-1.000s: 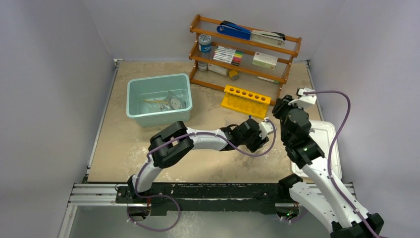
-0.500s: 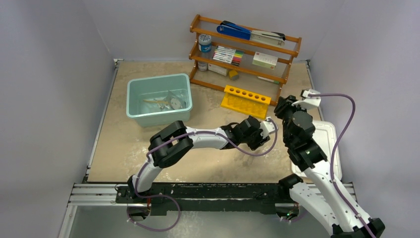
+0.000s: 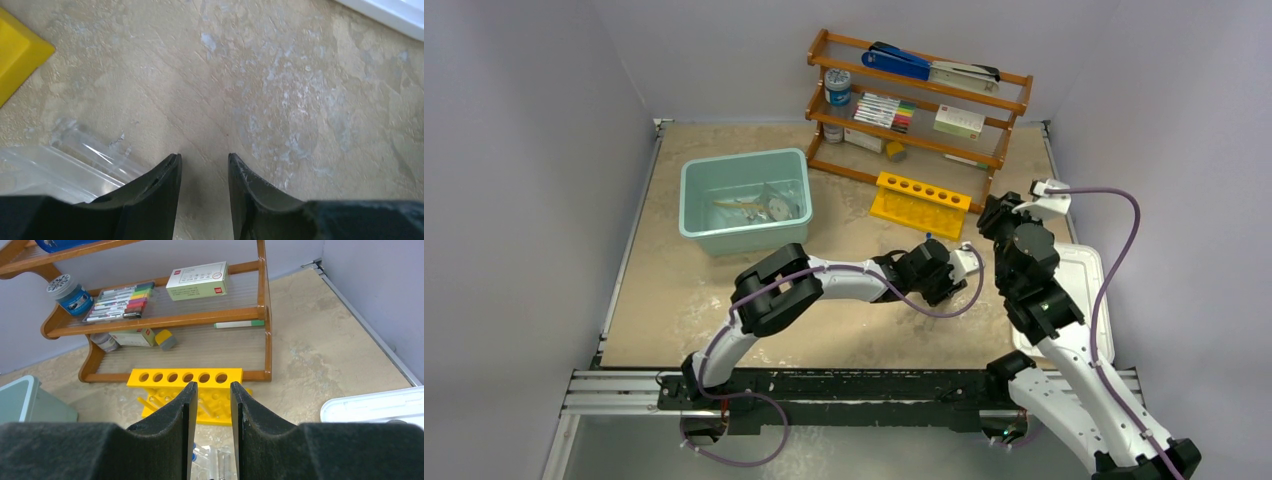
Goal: Organize the chemistry lab equipment
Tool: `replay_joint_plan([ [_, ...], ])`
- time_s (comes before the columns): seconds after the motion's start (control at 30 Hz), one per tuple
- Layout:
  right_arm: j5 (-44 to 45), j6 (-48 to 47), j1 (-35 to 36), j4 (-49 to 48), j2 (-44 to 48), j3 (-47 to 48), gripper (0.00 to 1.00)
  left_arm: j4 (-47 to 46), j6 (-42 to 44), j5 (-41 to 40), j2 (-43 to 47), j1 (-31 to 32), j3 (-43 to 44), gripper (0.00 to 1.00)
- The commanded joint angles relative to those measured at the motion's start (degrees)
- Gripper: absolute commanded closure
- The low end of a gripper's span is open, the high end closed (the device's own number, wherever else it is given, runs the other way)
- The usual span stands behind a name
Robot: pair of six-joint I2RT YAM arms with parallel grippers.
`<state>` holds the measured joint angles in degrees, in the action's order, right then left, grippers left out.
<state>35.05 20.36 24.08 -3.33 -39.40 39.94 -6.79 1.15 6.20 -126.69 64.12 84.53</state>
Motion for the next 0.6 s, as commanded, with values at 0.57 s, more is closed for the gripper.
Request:
replay_joint_plan([
  [0.57, 1.6, 0.5, 0.0, -2.1, -0.9, 1.5, 0.67, -2.5, -7.2, -0.6, 6.0, -0.7, 3.4, 0.64],
])
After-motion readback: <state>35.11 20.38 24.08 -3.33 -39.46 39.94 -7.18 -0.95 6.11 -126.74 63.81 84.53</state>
